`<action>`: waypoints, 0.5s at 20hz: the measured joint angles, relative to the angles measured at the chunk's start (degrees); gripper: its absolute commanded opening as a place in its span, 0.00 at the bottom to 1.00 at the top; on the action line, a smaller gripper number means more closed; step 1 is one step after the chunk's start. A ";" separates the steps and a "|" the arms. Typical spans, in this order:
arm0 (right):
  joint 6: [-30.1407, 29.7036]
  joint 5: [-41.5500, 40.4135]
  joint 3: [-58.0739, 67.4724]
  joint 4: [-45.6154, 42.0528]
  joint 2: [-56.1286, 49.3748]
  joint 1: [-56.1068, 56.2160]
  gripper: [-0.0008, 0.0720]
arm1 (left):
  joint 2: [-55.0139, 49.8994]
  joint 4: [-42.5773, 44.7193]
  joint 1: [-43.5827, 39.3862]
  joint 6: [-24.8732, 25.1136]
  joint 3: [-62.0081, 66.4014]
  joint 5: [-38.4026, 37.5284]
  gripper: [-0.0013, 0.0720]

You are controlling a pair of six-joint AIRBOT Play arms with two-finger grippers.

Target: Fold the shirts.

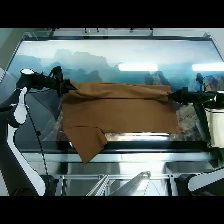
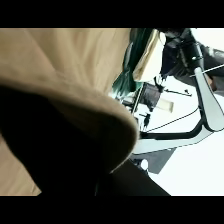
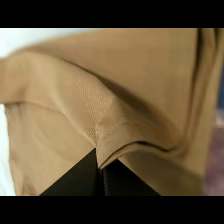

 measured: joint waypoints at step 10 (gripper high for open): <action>7.23 3.56 2.23 -7.10 1.60 -0.63 0.52 | 2.43 5.86 1.60 -8.81 -0.02 -0.68 0.99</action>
